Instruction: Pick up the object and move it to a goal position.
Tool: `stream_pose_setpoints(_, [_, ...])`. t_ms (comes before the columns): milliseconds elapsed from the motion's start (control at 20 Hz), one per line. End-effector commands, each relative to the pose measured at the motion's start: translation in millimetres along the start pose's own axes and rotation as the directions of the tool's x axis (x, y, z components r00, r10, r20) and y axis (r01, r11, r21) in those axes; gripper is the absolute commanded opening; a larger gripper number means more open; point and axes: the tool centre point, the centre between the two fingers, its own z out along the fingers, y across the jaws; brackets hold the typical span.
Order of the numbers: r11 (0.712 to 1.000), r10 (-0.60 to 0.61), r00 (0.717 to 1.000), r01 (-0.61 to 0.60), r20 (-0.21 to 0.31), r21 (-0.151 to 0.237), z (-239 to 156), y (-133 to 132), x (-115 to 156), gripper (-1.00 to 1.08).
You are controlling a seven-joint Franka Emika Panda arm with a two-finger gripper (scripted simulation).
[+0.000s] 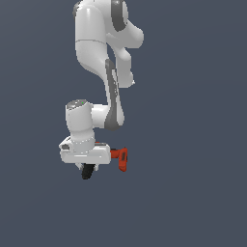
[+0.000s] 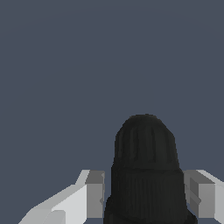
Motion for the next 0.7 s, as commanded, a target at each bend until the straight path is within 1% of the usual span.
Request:
stream_pose_setpoints(0, [1.000, -0.001, 1.000, 0.001, -0.009, -0.002, -19.1, 20.3, 8.4, -1.00])
stream_pose_setpoints(350, [1.000, -0.002, 1.000, 0.002, -0.010, -0.003, -67.3, 81.9, 20.6, -1.00])
stream_pose_setpoints(650, [1.000, 0.000, 1.000, 0.000, -0.010, -0.001, -97.3, 121.3, 29.1, -1.00])
